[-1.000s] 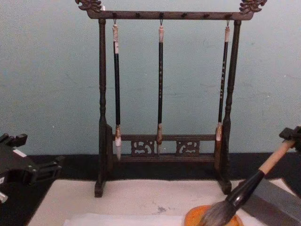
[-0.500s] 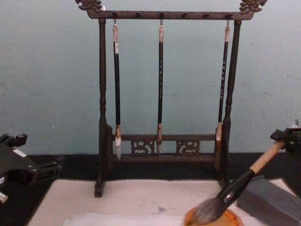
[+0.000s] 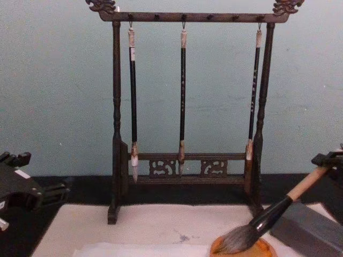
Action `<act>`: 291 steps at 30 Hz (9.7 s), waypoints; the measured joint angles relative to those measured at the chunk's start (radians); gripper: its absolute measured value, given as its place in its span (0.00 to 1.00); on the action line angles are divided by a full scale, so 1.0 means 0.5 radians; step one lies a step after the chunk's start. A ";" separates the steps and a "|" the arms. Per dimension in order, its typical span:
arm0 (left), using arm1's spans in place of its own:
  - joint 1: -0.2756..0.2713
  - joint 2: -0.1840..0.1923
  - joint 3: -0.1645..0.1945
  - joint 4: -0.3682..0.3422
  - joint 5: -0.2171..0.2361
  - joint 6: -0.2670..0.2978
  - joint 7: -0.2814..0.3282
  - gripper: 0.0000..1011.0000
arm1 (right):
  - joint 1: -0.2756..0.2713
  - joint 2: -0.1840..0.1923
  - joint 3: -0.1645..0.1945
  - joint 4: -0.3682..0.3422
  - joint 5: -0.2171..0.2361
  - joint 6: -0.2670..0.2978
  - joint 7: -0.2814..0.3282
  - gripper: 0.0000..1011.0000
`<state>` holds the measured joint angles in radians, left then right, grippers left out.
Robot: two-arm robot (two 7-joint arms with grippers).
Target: Pick up the brush from the inkstone, write on the paper, then place the brush back to its original position.
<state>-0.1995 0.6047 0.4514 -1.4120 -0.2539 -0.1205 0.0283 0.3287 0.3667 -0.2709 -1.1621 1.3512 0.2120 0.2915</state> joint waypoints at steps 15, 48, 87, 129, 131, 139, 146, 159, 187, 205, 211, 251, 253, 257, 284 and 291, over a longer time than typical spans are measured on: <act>0.000 0.000 0.000 0.000 0.000 0.000 0.000 1.00 | 0.031 0.015 -0.052 0.076 0.115 0.033 -0.033 0.15; 0.000 0.000 0.000 0.000 0.000 0.000 0.000 1.00 | 0.031 0.019 -0.076 0.109 0.228 0.029 -0.053 0.26; 0.000 0.000 0.000 0.000 0.000 0.000 0.000 1.00 | -0.060 0.054 -0.054 -0.031 0.313 -0.015 -0.143 0.99; 0.000 0.000 0.000 0.000 0.000 0.000 0.000 1.00 | -0.464 0.477 -0.357 -1.013 -1.107 -0.705 -0.572 0.99; 0.000 0.000 0.000 0.000 0.000 0.000 0.000 1.00 | -0.454 0.484 -0.401 -1.012 -1.235 -0.693 -0.602 0.99; 0.000 0.000 0.000 0.000 0.000 0.000 0.000 1.00 | -0.462 0.481 -0.491 -0.944 -1.556 -0.684 -0.705 0.99; 0.000 0.000 0.000 0.000 0.000 0.000 0.000 1.00 | -0.494 0.441 -0.522 -0.855 -1.800 -0.729 -0.829 0.99; 0.000 0.000 0.000 0.000 0.000 0.000 0.000 1.00 | -0.520 0.342 -0.488 -0.735 -1.842 -0.782 -0.816 0.99; 0.000 0.000 0.000 0.000 0.000 0.000 0.000 1.00 | -0.528 0.329 -0.472 -0.729 -1.861 -0.811 -0.819 0.99; 0.000 0.000 0.000 0.000 0.000 0.000 0.000 1.00 | -0.527 0.330 -0.473 -0.731 -1.858 -0.807 -0.818 0.99; 0.000 0.000 0.000 0.000 0.000 0.000 0.000 1.00 | -0.527 0.331 -0.473 -0.731 -1.857 -0.807 -0.818 0.99; 0.000 0.000 0.000 0.000 0.000 0.000 0.000 1.00 | -0.527 0.331 -0.473 -0.730 -1.858 -0.807 -0.818 0.99; 0.000 0.000 0.000 0.000 0.000 0.000 0.000 1.00 | -0.527 0.331 -0.473 -0.730 -1.857 -0.807 -0.818 0.99; 0.000 0.000 0.000 0.000 0.000 0.000 0.000 1.00 | -0.527 0.331 -0.473 -0.730 -1.858 -0.807 -0.818 0.99; 0.000 0.000 0.000 0.000 0.000 0.000 0.000 1.00 | -0.527 0.330 -0.473 -0.730 -1.858 -0.807 -0.818 0.99; 0.000 0.000 0.000 0.000 0.000 0.000 0.000 1.00 | -0.527 0.330 -0.473 -0.730 -1.858 -0.807 -0.818 0.99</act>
<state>-0.1995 0.6047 0.4514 -1.4120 -0.2539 -0.1205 0.0283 0.0653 0.5319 -0.5075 -1.5273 0.4225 -0.1915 -0.1174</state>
